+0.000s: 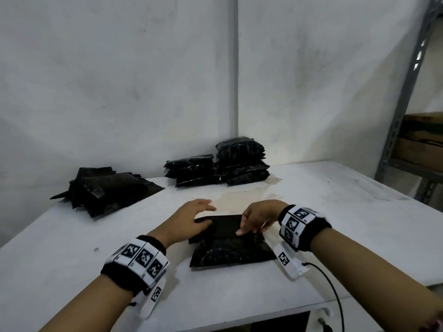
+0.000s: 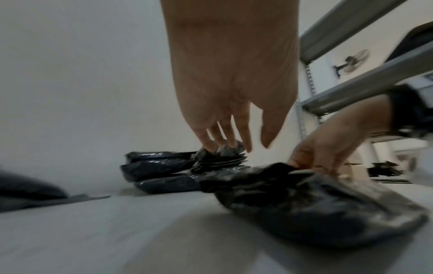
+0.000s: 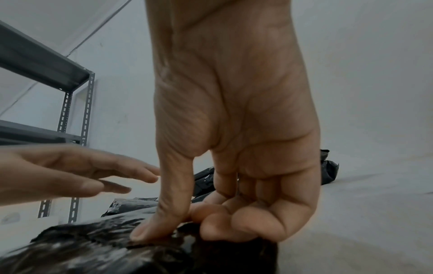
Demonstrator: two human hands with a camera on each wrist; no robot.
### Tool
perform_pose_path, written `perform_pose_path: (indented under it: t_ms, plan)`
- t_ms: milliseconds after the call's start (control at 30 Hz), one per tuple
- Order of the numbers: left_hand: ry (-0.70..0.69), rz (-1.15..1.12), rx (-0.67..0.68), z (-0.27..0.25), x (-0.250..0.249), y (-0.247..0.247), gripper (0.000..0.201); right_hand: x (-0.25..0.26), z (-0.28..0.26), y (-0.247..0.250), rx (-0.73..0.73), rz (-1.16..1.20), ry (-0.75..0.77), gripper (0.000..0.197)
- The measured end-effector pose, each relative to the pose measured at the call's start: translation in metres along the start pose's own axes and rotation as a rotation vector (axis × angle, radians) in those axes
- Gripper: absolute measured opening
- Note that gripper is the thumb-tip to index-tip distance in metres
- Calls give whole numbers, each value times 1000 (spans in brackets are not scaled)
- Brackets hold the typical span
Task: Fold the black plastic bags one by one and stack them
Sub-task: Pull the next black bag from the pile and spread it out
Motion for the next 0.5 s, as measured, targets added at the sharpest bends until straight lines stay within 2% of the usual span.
perform_pose_path:
  t_ms: [33, 100, 200, 233, 333, 367, 500]
  plan:
    - [-43, -32, 26, 4, -13, -5, 37, -1, -1, 0, -5, 6, 3, 20]
    - [-16, -61, 169, 7, -30, -17, 51, -3, -2, 0, -12, 28, 18, 20]
    - [-8, 135, 291, 9, -37, -27, 74, -7, -4, 1, -64, 66, 30, 21]
    - [-24, 190, 308, 8, -37, -29, 78, -8, -4, 2, -107, 70, 37, 28]
    - [-63, 262, 306, 7, -36, -37, 78, -18, 0, 5, -212, 96, 2, 83]
    - [-72, 271, 297, 7, -35, -38, 77, -20, -1, 4, -207, 104, -11, 93]
    - [-70, 266, 305, 13, -36, -40, 78, -22, 2, 9, -195, 63, -12, 80]
Point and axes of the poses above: each hand's wrist, its own z-axis towards the middle knuckle, its own y-axis out of the back of the hand, x = y × z, the point moved 4 cm from there along z, towards the middle knuckle, and after that the axes turned 15 degrees about -y, right-handed, at the moved point
